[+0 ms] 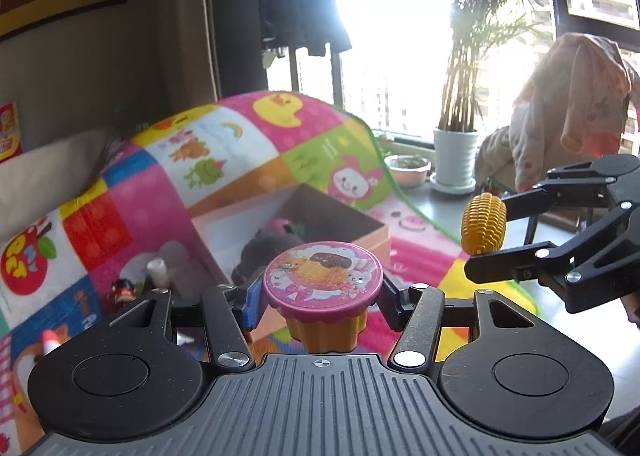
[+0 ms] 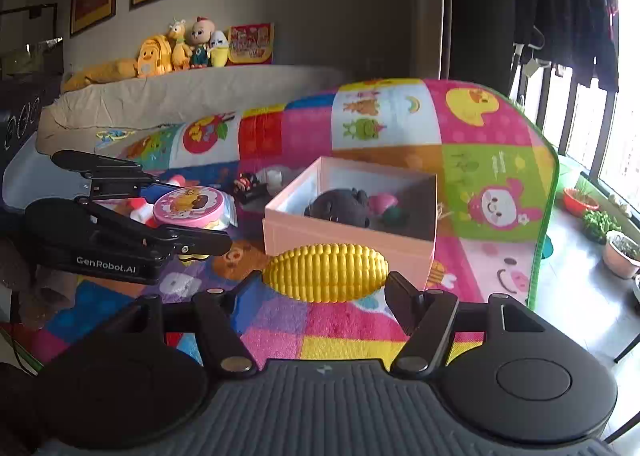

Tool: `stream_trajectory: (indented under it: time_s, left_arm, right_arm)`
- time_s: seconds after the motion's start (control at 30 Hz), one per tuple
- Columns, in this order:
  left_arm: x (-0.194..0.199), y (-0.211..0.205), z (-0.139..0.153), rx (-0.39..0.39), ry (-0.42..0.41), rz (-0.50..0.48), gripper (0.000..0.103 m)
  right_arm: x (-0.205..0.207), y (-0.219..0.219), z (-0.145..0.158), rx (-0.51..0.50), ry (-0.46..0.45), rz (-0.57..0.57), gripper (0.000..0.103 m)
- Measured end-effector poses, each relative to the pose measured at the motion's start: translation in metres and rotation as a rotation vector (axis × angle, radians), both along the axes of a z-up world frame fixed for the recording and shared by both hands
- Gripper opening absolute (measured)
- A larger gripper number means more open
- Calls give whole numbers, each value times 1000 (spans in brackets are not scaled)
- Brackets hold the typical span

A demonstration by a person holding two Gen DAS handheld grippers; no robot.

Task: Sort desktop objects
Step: 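Lift the cup toy over the pink box with the left tool while the right carries the corn there, then open the left tool to drop the cup toy into the box while the right drops the corn in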

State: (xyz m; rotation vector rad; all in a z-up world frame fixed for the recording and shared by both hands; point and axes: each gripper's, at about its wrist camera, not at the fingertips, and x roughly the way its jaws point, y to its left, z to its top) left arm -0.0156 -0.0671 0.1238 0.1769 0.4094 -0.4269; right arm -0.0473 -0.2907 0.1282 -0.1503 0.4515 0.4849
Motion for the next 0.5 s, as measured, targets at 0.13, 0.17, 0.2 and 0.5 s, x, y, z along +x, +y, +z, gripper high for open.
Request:
stream_trajectory:
  time_s: [0.13, 0.17, 0.2, 0.5]
  left_arm:
    - [30, -17, 18, -17, -29, -7, 61]
    - [43, -22, 21, -31, -17, -12, 61]
    - [56, -27, 23, -42, -7, -16, 61]
    - [171, -72, -7, -97, 137, 45, 64]
  right_arm:
    - [-2, -11, 24, 9, -80, -42, 66]
    - [-3, -15, 28, 15, -93, -48, 66]
    - [-5, -18, 32, 19, -107, -54, 66]
    - [-4, -45, 31, 26, -128, -113, 66]
